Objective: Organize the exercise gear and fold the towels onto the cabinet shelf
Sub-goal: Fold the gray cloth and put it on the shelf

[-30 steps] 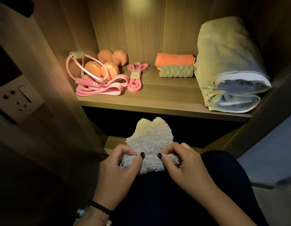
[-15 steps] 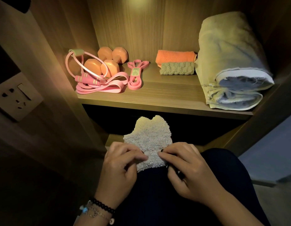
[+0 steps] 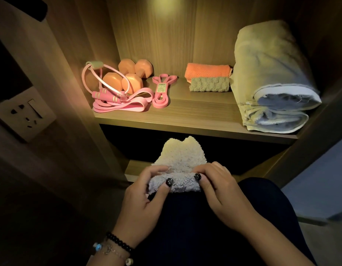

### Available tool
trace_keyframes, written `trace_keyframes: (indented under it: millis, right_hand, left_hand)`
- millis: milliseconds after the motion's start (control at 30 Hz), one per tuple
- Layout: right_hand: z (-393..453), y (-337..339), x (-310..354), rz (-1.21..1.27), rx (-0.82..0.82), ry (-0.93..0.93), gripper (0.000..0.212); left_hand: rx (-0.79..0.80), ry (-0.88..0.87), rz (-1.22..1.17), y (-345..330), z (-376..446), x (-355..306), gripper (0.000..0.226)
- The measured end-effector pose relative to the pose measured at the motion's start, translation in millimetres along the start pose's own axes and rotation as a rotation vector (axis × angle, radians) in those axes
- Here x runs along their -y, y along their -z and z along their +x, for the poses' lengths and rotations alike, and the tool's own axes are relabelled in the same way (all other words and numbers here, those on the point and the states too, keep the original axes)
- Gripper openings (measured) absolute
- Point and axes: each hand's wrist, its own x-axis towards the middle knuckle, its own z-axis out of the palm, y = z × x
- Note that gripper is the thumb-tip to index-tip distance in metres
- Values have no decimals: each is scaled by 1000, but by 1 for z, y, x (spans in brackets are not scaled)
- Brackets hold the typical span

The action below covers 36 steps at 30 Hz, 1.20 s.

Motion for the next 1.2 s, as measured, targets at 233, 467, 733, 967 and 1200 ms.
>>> trace_keyframes:
  millis: [233,467,733,967,1200]
  right_hand:
    - [2,-8,10,102,-61,-219,13]
    - [7,-9,4,-143,-237,88,11]
    - [-9,-5,-15,175,-57,129,35]
    - [-2,-4,-20,250,-25,3,34]
    - [-2,0,-13,306,-42,-94,25]
  left_hand:
    - [-153,205,-51,-10,3,-1,14]
    - [-209,221,-2,-16,8,1,19]
    - [-228,-82,1,-9,8,12,22]
    - [44,-22,-75,1,-1,26,40]
    - [-111,72,-97,-3,3,18,25]
